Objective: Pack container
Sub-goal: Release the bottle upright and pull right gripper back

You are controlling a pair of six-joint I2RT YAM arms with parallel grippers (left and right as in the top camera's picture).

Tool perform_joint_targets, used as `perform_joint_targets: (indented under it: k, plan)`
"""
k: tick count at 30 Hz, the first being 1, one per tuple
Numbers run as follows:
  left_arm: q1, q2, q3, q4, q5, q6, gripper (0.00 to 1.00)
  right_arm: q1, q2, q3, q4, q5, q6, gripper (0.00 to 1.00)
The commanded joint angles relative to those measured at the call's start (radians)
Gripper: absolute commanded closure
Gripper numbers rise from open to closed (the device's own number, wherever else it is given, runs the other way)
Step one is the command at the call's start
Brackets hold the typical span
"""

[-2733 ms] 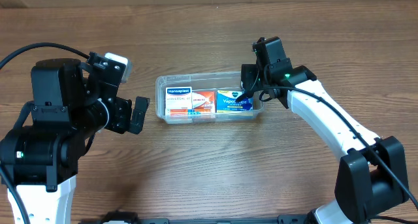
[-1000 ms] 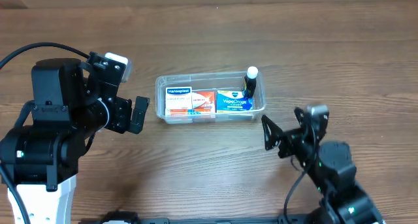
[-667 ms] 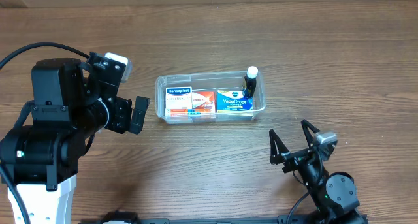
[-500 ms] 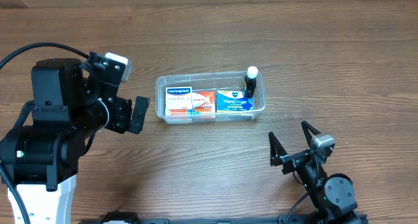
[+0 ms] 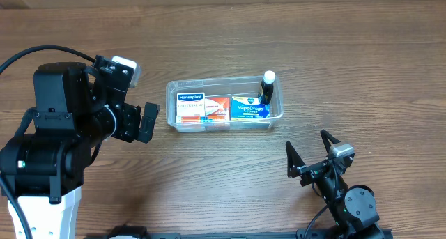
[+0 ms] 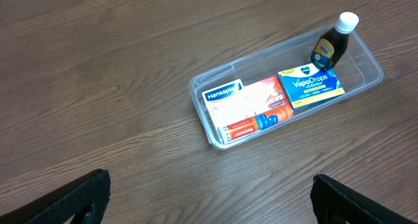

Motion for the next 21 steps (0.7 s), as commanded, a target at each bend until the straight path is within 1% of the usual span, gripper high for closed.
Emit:
perform_joint_targets:
  k: [1,5,7,10,11,14,15,17,21]
  plan:
    - [0.005,-0.003,0.005,0.004,0.011,0.015,0.0,0.001,-0.012,-0.005,0.003,0.006,-0.004,0.0]
    - [0.003,-0.007,0.005,0.003,0.001,0.015,0.0,0.001,-0.012,-0.005,0.003,0.006,-0.004,0.0]
    - [0.003,-0.073,0.005,-0.011,0.001,0.014,0.0,0.001,-0.012,-0.005,0.003,0.006,-0.004,0.0]
    - [0.003,-0.206,-0.019,0.008,0.009,-0.063,0.0,0.001,-0.012,-0.005,0.003,0.006,-0.004,0.0]
    - [0.004,-0.27,-0.047,0.028,0.008,-0.073,0.0,0.001,-0.012,-0.005,0.003,0.006,-0.004,0.0]
    - [0.026,-0.451,-0.193,0.106,0.002,-0.077,0.0,0.001,-0.012,-0.005,0.003,0.006,-0.004,0.0]
    - [0.041,-0.513,-0.262,0.145,0.001,-0.103,0.0,0.001,-0.012,-0.005,0.003,0.006,-0.004,0.0]
    - [0.069,-0.653,-0.434,0.236,0.001,-0.193,0.0,0.001,-0.012,-0.005,0.003,0.006,-0.004,0.0]
    - [0.072,-0.827,-0.708,0.412,0.005,-0.322,0.0,0.001,-0.012,-0.005,0.003,0.006,-0.004,0.0]
